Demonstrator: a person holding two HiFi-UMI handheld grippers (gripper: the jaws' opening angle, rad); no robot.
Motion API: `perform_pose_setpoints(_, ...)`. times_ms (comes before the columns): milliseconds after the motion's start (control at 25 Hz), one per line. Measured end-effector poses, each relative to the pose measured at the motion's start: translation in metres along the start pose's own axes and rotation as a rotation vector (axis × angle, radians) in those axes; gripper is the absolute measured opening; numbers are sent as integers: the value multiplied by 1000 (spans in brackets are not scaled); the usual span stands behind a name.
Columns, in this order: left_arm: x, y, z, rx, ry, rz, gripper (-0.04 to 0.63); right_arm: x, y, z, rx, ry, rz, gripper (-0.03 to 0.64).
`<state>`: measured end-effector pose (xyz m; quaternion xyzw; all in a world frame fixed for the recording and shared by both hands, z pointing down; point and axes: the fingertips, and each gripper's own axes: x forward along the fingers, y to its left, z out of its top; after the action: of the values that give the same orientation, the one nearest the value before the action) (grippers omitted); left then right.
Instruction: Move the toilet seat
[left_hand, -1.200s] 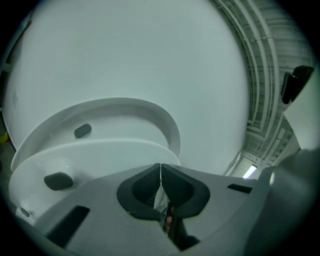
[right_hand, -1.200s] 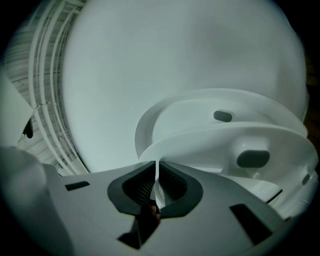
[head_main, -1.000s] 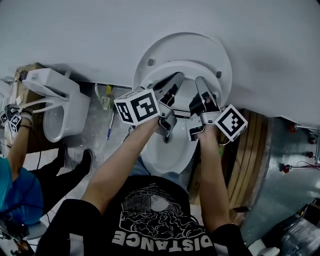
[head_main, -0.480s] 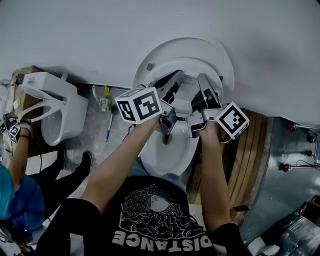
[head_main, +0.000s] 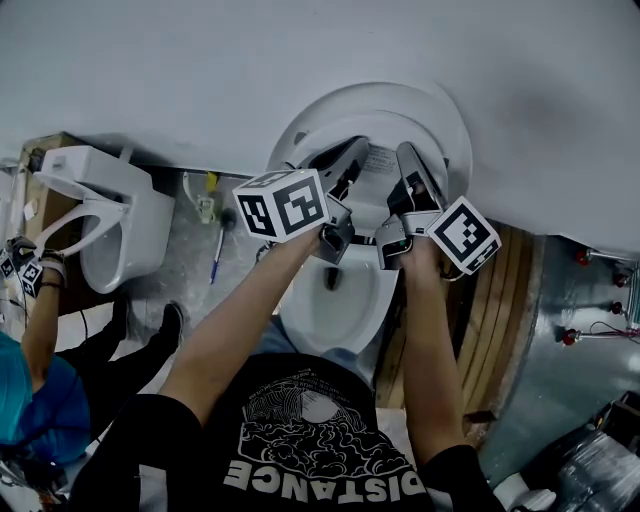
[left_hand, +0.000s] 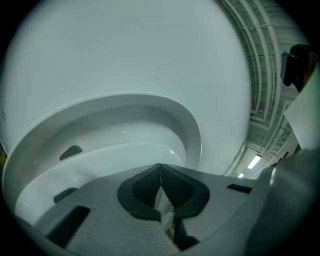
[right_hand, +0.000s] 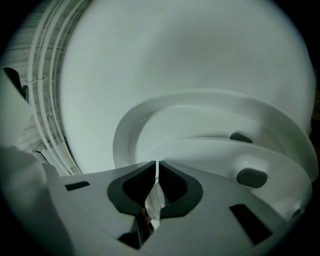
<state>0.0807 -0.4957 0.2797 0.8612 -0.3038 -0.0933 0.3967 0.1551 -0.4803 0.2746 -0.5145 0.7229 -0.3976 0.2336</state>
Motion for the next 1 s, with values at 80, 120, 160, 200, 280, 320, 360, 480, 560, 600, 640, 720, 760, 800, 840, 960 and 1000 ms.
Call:
perform_pose_setpoints(80,-5,-4,-2,12,-1,-5,14,-5,3,-1,-25,1,-5,31)
perform_pose_setpoints(120,-6,-4,-2,18,-1,-5,14,-6,3,-1,-33,4,-9,31)
perform_pose_setpoints(160,-4,-2,-1,24,3,-1,14,-3,0,0,-38,8,-15,31)
perform_pose_setpoints(200,-1,2,0,33,9,5,14,1,-4,1,-41,13,-21,31)
perform_pose_setpoints(280,7,7,1,57,27,15,12,7,-10,4,-54,25,-34,31)
perform_pose_setpoints(320,9,7,2,70,33,18,13,8,-11,5,-62,31,-40,31)
perform_pose_setpoints(360,10,6,1,82,38,21,12,8,-11,5,-71,39,-45,32)
perform_pose_setpoints(480,5,4,-1,113,47,46,13,2,-5,0,-118,69,-60,31)
perform_pose_setpoints(560,1,3,-3,130,51,65,13,-2,-1,-4,-163,87,-65,31)
perform_pose_setpoints(600,-1,2,-5,137,52,72,12,-5,1,-6,-184,95,-66,31)
perform_pose_setpoints(640,-3,0,-7,144,52,77,12,-8,3,-8,-203,102,-68,31)
perform_pose_setpoints(720,-8,-5,-12,164,54,87,12,-15,6,-12,-236,113,-73,31)
perform_pose_setpoints(760,-11,-8,-15,176,57,92,13,-20,7,-14,-252,116,-75,31)
perform_pose_setpoints(800,-14,-11,-18,189,61,98,13,-24,9,-16,-267,118,-77,31)
perform_pose_setpoints(840,-17,-14,-22,202,65,105,12,-29,10,-18,-282,120,-77,31)
perform_pose_setpoints(960,-28,-25,-32,240,68,124,13,-45,17,-27,-330,137,-71,31)
perform_pose_setpoints(1000,-32,-30,-36,254,67,130,14,-51,19,-31,-348,148,-68,31)
